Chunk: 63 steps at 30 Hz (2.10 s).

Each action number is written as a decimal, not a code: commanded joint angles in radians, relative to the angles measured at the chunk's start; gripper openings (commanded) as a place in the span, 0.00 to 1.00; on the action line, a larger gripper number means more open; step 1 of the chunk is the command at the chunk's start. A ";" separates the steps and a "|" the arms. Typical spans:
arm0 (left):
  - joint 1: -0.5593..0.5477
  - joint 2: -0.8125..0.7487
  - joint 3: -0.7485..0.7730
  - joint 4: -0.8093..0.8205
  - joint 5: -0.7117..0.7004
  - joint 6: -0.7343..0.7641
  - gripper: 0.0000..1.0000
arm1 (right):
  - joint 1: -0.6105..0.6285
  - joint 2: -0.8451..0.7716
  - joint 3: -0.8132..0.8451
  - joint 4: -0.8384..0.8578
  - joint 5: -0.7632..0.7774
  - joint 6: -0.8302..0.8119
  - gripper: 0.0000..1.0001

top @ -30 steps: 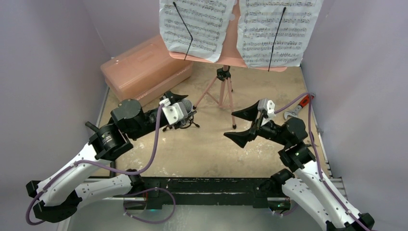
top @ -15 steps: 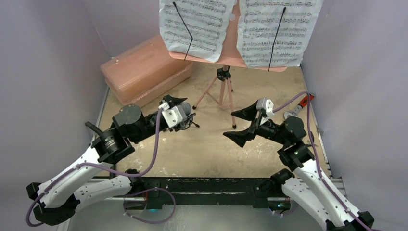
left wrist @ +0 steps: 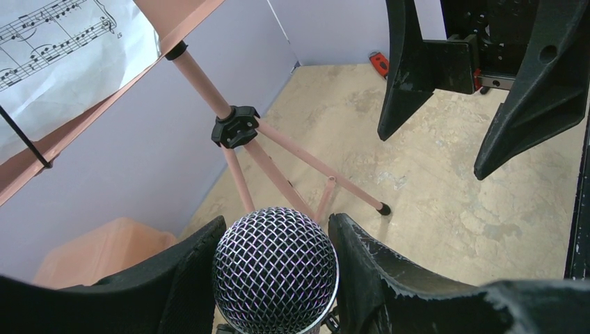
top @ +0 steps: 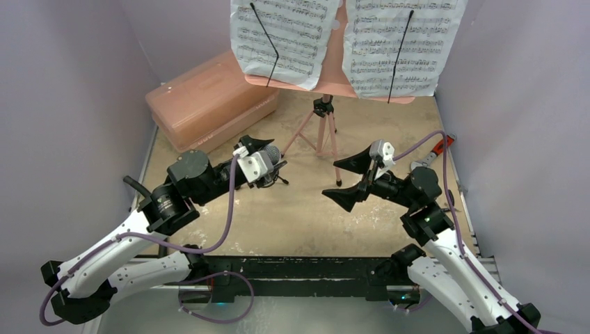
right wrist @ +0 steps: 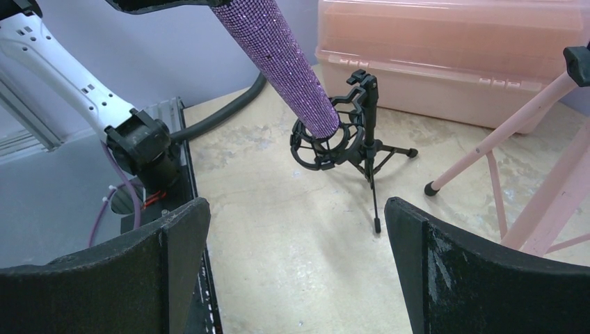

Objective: Set up the instrument practice props

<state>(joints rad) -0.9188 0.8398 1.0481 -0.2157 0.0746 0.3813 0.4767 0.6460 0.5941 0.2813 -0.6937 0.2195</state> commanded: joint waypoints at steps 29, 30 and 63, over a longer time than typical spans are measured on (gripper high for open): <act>-0.003 -0.051 -0.083 0.126 0.004 0.031 0.00 | -0.001 0.023 0.054 0.032 0.010 0.006 0.98; -0.004 -0.052 -0.086 0.126 0.002 0.031 0.00 | -0.001 0.023 0.054 0.032 0.010 0.005 0.98; -0.004 -0.150 -0.301 0.275 -0.021 0.060 0.00 | -0.001 0.020 0.051 0.037 0.002 -0.002 0.98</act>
<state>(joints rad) -0.9188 0.6838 0.7551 -0.0246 0.0734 0.4625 0.4767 0.6800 0.6079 0.2897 -0.6952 0.2192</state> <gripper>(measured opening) 0.521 0.977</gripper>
